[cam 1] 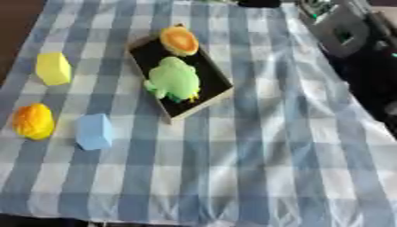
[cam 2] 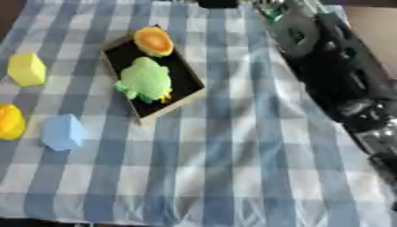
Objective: Pick up objects on the table and place them in the box.
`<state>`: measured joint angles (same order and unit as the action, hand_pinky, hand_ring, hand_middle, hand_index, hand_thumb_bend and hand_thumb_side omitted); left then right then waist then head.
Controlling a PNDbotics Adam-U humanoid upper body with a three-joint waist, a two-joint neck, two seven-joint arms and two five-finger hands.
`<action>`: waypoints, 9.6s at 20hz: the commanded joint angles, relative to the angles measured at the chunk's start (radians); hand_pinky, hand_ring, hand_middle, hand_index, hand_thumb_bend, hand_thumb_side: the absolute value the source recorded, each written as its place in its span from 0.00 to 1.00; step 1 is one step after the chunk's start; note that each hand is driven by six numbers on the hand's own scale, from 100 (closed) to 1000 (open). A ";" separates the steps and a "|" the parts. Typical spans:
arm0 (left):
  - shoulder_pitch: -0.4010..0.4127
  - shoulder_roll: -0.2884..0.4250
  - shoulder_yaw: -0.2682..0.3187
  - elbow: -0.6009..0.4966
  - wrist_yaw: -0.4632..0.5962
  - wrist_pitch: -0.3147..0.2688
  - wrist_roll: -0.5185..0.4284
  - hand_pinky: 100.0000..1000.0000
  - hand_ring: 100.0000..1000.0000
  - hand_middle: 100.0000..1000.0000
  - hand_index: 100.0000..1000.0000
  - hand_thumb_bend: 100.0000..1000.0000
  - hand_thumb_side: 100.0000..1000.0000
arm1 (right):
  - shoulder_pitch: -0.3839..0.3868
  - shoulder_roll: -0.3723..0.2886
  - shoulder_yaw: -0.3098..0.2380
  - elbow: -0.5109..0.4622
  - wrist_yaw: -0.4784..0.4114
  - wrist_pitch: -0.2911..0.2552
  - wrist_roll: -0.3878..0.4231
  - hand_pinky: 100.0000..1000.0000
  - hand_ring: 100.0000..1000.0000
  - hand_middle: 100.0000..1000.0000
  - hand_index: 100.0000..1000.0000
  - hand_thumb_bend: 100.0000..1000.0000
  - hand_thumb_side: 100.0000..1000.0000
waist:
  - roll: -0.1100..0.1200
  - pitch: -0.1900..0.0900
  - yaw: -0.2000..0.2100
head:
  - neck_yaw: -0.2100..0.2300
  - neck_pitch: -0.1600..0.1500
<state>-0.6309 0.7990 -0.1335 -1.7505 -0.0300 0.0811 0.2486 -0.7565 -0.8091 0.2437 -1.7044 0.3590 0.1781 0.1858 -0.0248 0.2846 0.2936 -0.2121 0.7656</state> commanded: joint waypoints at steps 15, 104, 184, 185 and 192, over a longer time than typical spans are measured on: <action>0.308 0.276 0.062 -0.249 -0.438 -0.082 -0.746 0.91 0.88 0.82 0.92 0.59 0.19 | 0.365 -0.260 -0.283 -0.296 -0.157 0.062 -0.356 0.89 0.89 0.82 0.86 0.00 0.60 | 0.016 -0.004 -0.033 | 0.029 0.004; -0.098 0.009 -0.104 -0.176 -0.629 0.077 -0.756 0.62 0.53 0.46 0.62 0.13 0.00 | 0.442 -0.162 -0.303 -0.271 -0.291 0.169 -0.475 0.91 0.84 0.76 0.81 0.00 0.74 | 0.055 0.001 -0.071 | 0.042 0.004; 0.104 0.191 -0.181 -0.250 -0.376 0.063 -0.772 0.85 0.81 0.76 0.85 0.66 0.38 | 0.419 -0.156 -0.295 -0.279 -0.300 0.164 -0.468 0.92 0.85 0.76 0.81 0.00 0.76 | 0.064 0.011 -0.099 | 0.034 0.004; 0.115 0.192 -0.181 -0.250 -0.374 0.063 -0.774 0.85 0.81 0.76 0.85 0.66 0.39 | 0.419 -0.155 -0.294 -0.278 -0.301 0.164 -0.468 0.92 0.85 0.76 0.81 0.00 0.76 | 0.064 0.011 -0.099 | 0.036 0.004; 0.159 0.162 -0.186 -0.250 -0.371 0.108 -0.783 0.83 0.80 0.74 0.84 0.66 0.37 | 0.420 -0.147 -0.293 -0.275 -0.303 0.165 -0.469 0.92 0.85 0.76 0.81 0.00 0.76 | 0.059 0.011 -0.098 | 0.048 0.004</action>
<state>-0.4655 0.9453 -0.3282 -1.9856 -0.4058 0.1778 -0.5354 -0.3311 -0.9312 -0.0367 -1.9758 0.0592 0.3432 -0.2787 0.0314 0.3305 0.1965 -0.1684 0.7657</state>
